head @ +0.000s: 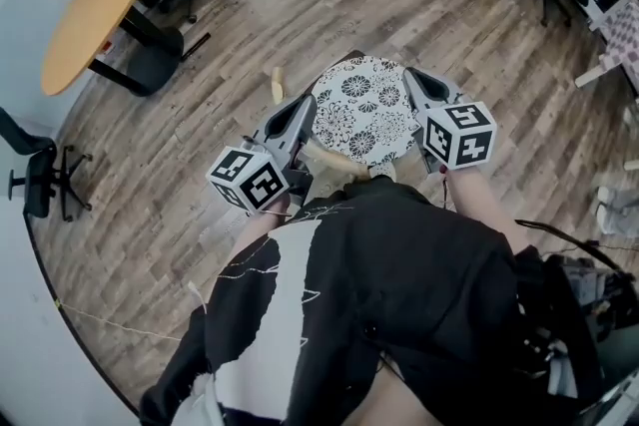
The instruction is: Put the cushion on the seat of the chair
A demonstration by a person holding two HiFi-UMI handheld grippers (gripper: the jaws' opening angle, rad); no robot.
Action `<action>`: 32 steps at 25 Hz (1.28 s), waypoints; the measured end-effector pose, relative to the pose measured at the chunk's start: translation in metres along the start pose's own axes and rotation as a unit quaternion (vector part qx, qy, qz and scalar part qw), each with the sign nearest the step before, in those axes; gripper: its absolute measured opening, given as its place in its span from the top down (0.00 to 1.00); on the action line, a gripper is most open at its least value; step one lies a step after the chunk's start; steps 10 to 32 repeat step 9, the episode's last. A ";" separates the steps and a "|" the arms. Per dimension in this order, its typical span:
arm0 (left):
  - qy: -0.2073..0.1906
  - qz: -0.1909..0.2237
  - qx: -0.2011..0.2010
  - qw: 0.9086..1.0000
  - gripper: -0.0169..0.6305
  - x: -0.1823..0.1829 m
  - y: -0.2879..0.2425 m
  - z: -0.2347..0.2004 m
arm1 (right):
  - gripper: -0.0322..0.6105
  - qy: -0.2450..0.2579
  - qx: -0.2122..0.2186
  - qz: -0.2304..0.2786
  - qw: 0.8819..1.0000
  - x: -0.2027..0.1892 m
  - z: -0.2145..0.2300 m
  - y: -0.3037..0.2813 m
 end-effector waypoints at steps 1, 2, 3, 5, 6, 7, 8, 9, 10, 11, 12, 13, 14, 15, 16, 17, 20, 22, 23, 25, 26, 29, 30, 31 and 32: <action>0.000 -0.001 0.000 1.000 0.95 0.000 0.000 0.000 | 0.93 0.001 0.000 0.001 1.000 0.001 0.000 0.000; 0.000 -0.002 -0.001 1.000 0.95 0.000 0.000 0.000 | 0.93 0.002 0.000 0.001 1.000 0.001 -0.001 0.000; -0.001 -0.002 -0.002 1.000 0.95 -0.001 -0.001 0.000 | 0.93 0.003 0.001 0.001 1.000 0.001 -0.001 0.000; -0.001 -0.003 -0.002 1.000 0.95 -0.004 -0.001 0.001 | 0.93 0.005 0.002 0.002 1.000 -0.001 -0.001 0.002; -0.001 -0.004 -0.003 1.000 0.95 -0.005 -0.001 0.001 | 0.93 0.006 0.002 0.002 1.000 -0.002 -0.002 0.002; -0.001 -0.004 -0.004 1.000 0.95 -0.006 -0.001 0.001 | 0.93 0.007 0.002 0.002 1.000 -0.002 -0.002 0.002; -0.001 -0.005 -0.004 1.000 0.95 -0.007 -0.001 0.001 | 0.93 0.008 0.002 0.002 1.000 -0.003 -0.002 0.003; -0.001 -0.006 -0.005 1.000 0.95 -0.007 -0.001 0.001 | 0.93 0.008 0.002 0.002 1.000 -0.004 -0.002 0.003; -0.001 -0.006 -0.005 1.000 0.95 -0.007 -0.001 0.001 | 0.93 0.008 0.002 0.002 1.000 -0.004 -0.002 0.003; -0.001 -0.006 -0.005 1.000 0.95 -0.007 -0.001 0.001 | 0.93 0.008 0.002 0.002 1.000 -0.004 -0.002 0.003; -0.001 -0.006 -0.005 1.000 0.95 -0.007 -0.001 0.001 | 0.93 0.008 0.002 0.002 1.000 -0.004 -0.002 0.003; -0.001 -0.006 -0.005 1.000 0.95 -0.007 -0.001 0.001 | 0.93 0.008 0.002 0.002 1.000 -0.004 -0.002 0.003; -0.001 -0.006 -0.005 1.000 0.95 -0.007 -0.001 0.001 | 0.93 0.008 0.002 0.002 1.000 -0.004 -0.002 0.003; -0.001 -0.006 -0.005 1.000 0.95 -0.007 -0.001 0.001 | 0.93 0.008 0.002 0.002 1.000 -0.004 -0.002 0.003; -0.001 -0.006 -0.005 1.000 0.95 -0.007 -0.001 0.001 | 0.93 0.008 0.002 0.002 1.000 -0.004 -0.002 0.003; -0.001 -0.006 -0.005 1.000 0.95 -0.007 -0.001 0.001 | 0.93 0.008 0.002 0.002 1.000 -0.004 -0.002 0.003; -0.001 -0.006 -0.005 1.000 0.95 -0.007 -0.001 0.001 | 0.93 0.008 0.002 0.002 1.000 -0.004 -0.002 0.003; -0.001 -0.006 -0.005 1.000 0.95 -0.007 -0.001 0.001 | 0.93 0.008 0.002 0.002 1.000 -0.004 -0.002 0.003; -0.001 -0.006 -0.005 1.000 0.95 -0.007 -0.001 0.001 | 0.93 0.008 0.002 0.002 1.000 -0.004 -0.002 0.003; -0.001 -0.006 -0.005 1.000 0.95 -0.007 -0.001 0.001 | 0.93 0.008 0.002 0.002 1.000 -0.004 -0.002 0.003; -0.001 -0.006 -0.005 1.000 0.95 -0.007 -0.001 0.001 | 0.93 0.008 0.002 0.002 1.000 -0.004 -0.002 0.003; -0.001 -0.006 -0.005 1.000 0.95 -0.007 -0.001 0.001 | 0.93 0.008 0.002 0.002 1.000 -0.004 -0.002 0.003; -0.001 -0.006 -0.005 1.000 0.95 -0.007 -0.001 0.001 | 0.93 0.008 0.002 0.002 1.000 -0.004 -0.002 0.003; -0.001 -0.006 -0.005 1.000 0.95 -0.007 -0.001 0.001 | 0.93 0.008 0.002 0.002 1.000 -0.004 -0.002 0.003; -0.001 -0.006 -0.005 1.000 0.95 -0.007 -0.001 0.001 | 0.93 0.008 0.002 0.002 1.000 -0.004 -0.002 0.003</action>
Point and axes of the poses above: the fingertips, and each gripper's own axes: y backward along the fingers, z to its right, x out of its top, the point moved 6 cm from there along y, backward along the fingers, and after that the axes turned 7 degrees about -x, right-handed, at the moved point
